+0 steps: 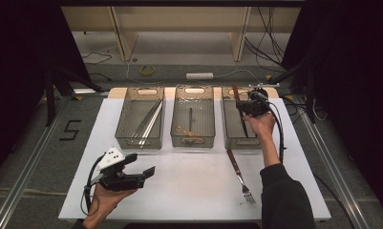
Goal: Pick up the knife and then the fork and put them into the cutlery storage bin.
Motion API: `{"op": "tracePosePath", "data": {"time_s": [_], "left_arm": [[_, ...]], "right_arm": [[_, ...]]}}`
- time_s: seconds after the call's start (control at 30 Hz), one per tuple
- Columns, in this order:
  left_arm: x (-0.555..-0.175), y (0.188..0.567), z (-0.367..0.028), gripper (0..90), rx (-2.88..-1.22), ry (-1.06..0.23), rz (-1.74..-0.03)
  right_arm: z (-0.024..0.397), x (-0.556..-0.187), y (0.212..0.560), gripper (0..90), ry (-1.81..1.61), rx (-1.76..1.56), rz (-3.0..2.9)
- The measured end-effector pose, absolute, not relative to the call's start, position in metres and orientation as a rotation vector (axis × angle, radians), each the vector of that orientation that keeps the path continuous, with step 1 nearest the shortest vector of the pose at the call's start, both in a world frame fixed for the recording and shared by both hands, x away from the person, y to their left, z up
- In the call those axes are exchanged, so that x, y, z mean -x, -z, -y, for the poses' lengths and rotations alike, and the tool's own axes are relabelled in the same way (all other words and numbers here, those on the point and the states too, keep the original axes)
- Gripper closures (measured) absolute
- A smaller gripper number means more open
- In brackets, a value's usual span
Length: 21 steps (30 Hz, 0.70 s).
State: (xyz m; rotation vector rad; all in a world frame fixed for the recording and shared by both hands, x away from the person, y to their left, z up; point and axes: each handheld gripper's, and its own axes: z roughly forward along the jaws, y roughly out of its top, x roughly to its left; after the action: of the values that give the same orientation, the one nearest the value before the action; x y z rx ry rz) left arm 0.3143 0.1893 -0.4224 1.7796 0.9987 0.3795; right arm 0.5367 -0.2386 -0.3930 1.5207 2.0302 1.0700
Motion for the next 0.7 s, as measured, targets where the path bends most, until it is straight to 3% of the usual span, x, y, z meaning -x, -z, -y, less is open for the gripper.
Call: {"op": "tracePosePath", "data": {"time_s": [0.6, 0.7], "left_arm": [[-0.314, 0.422, -0.189, 15.7, -1.780, -0.383, -0.997], [-0.314, 0.422, -0.189, 15.7, -1.780, -0.382, -0.997]], "right_arm": [[0.238, -0.537, 0.416, 76.0, -0.981, -1.587, -2.080], [0.237, -0.539, 0.417, 61.3, -0.960, -1.608, -2.096]]}}
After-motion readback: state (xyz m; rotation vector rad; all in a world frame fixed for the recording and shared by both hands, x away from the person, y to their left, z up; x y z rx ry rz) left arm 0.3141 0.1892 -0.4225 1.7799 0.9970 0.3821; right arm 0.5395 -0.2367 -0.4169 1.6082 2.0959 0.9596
